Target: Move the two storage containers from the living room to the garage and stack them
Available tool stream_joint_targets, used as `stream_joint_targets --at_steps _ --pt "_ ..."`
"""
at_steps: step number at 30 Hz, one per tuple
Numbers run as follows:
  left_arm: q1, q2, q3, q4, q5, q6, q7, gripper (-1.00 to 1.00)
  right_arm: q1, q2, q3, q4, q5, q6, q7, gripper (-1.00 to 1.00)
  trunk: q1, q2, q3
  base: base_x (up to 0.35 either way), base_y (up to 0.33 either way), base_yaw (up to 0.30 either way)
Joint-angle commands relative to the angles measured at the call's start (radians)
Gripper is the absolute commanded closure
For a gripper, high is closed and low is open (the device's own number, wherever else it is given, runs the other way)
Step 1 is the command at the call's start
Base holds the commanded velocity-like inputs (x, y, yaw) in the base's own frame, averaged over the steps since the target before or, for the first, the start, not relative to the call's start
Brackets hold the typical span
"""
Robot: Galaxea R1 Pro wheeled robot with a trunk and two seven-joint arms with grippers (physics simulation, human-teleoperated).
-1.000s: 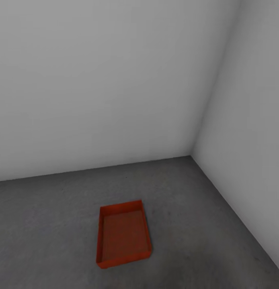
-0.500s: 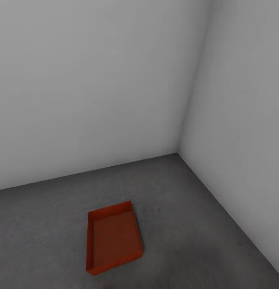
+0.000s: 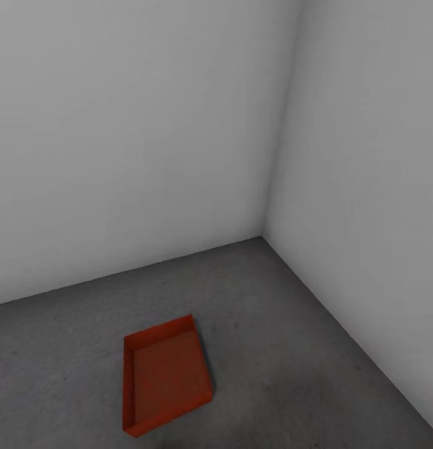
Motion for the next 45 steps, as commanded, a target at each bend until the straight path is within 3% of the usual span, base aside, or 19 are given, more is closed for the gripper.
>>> stream_joint_targets --at_steps 1,12,45 --pt "0.000 0.000 0.000 0.000 0.011 0.003 0.003 -1.00 0.000 0.001 0.009 0.001 -0.009 -0.001 -0.003 -1.00 0.000 0.000 -0.001 0.000 0.000 -0.013" --pt "0.000 0.000 0.000 0.000 0.011 0.002 0.003 -1.00 0.000 0.002 0.009 0.001 -0.009 -0.006 0.003 -1.00 0.000 0.000 -0.001 0.000 0.000 -0.017" --pt "0.000 0.000 0.000 0.000 0.011 0.002 0.003 -1.00 0.000 0.004 0.009 0.001 -0.009 0.002 0.007 -1.00 0.000 0.000 -0.001 0.000 0.000 -0.242"
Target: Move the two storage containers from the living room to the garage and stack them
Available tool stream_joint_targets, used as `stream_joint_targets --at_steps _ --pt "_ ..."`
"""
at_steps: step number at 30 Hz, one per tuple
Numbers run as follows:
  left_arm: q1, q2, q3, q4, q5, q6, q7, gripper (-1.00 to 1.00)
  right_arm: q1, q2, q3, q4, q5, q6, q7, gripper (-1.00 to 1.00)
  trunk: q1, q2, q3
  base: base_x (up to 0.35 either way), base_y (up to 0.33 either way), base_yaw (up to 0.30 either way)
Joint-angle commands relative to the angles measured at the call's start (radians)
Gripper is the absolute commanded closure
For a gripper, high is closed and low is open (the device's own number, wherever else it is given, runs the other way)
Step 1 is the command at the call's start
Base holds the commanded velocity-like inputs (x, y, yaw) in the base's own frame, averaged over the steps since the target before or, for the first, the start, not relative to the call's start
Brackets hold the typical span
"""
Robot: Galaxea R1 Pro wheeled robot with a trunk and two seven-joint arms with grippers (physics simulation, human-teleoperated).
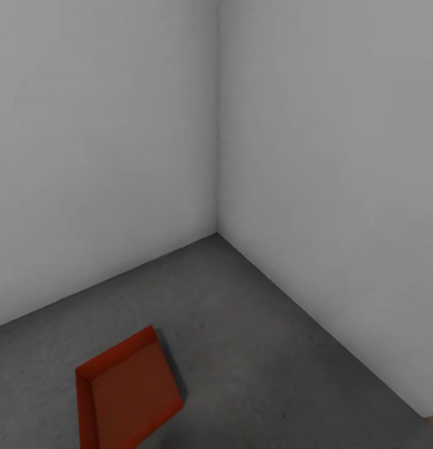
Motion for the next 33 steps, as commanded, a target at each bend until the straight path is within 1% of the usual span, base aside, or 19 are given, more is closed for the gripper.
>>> stream_joint_targets --at_steps 1,10,33 --pt "0.000 0.000 0.000 -0.001 0.010 0.002 0.003 -1.00 -0.001 0.001 0.008 0.001 -0.009 -0.002 -0.002 -1.00 0.000 0.000 -0.001 0.000 0.000 -0.246" --pt "0.000 0.000 0.000 -0.001 0.010 0.002 0.003 -1.00 -0.001 0.004 0.008 0.018 -0.010 -0.002 -0.002 -1.00 0.000 0.000 -0.001 0.000 0.000 -0.246" --pt "0.000 0.000 0.000 -0.001 0.010 0.002 0.003 -1.00 -0.001 0.004 0.008 0.024 -0.011 0.001 -0.001 -1.00 0.000 0.000 -0.001 0.000 0.000 -0.246"
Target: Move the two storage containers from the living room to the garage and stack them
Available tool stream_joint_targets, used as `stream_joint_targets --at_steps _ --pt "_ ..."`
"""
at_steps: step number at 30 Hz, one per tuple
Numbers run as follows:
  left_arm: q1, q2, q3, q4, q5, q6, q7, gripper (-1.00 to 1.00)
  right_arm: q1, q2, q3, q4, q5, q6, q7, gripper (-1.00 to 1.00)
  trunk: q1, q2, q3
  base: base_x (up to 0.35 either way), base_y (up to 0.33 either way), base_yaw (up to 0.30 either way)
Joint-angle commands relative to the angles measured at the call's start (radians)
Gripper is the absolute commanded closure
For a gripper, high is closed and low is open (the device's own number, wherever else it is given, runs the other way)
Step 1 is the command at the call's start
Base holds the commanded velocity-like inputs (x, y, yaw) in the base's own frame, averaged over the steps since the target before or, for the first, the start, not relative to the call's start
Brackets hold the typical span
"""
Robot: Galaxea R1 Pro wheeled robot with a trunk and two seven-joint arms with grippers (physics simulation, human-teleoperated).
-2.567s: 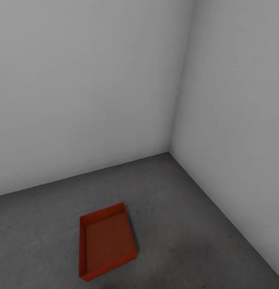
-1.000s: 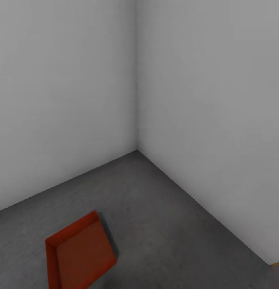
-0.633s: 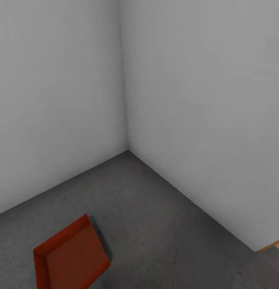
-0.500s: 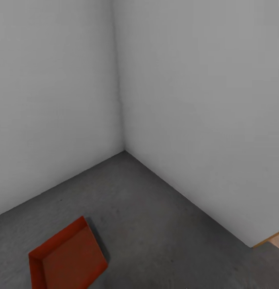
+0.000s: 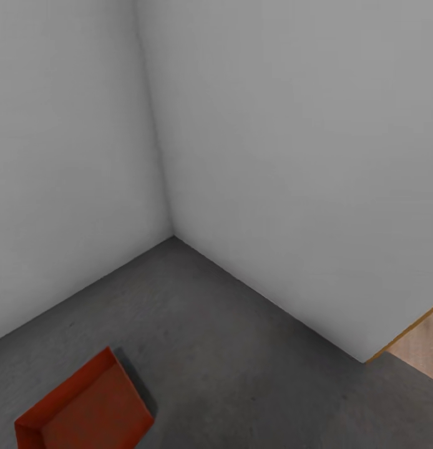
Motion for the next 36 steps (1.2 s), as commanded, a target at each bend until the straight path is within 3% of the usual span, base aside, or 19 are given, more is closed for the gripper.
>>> stream_joint_targets --at_steps 1,36 --pt "0.000 0.000 0.000 -0.001 0.010 0.002 0.003 -1.00 -0.001 -0.001 0.008 0.003 -0.009 -0.005 -0.001 -1.00 0.000 0.000 -0.001 0.000 0.000 -0.246" --pt "0.000 0.000 0.000 -0.001 0.010 0.002 0.003 -1.00 -0.001 -0.005 0.007 0.003 -0.011 -0.007 -0.001 -1.00 0.000 0.000 -0.001 0.000 0.000 -0.289"
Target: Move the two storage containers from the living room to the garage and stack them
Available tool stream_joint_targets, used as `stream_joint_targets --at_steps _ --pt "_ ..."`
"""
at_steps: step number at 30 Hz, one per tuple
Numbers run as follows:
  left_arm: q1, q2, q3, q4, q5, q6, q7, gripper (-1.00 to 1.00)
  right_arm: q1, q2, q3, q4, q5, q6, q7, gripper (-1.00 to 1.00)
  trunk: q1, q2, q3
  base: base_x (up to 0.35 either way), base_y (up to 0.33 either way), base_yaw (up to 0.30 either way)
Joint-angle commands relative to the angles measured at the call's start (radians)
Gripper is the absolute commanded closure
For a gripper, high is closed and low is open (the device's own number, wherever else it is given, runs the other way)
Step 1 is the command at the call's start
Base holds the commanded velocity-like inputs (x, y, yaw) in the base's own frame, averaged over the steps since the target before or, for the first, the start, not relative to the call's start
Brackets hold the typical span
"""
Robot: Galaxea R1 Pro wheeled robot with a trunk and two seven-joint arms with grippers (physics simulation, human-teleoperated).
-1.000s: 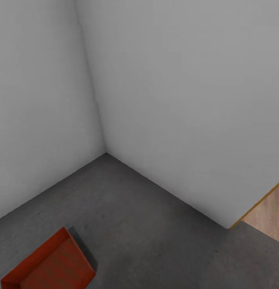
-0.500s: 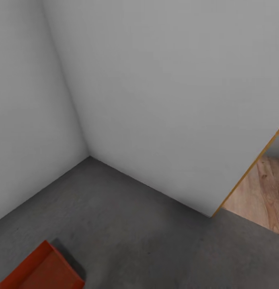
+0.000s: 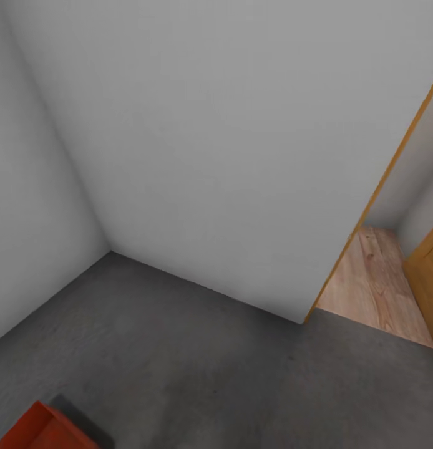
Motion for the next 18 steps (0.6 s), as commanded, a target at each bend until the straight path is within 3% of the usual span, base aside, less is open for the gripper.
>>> stream_joint_targets --at_steps 1,18 --pt "0.000 0.000 0.000 -0.001 0.010 0.002 0.003 -1.00 -0.001 0.001 0.008 0.003 -0.009 -0.004 -0.001 -1.00 0.000 0.000 -0.001 0.000 0.000 -0.298" --pt "0.000 0.000 0.000 -0.001 0.010 0.002 0.003 -1.00 -0.001 0.001 0.008 0.003 -0.008 -0.004 -0.001 -1.00 0.000 0.000 -0.001 0.000 0.000 -0.298"
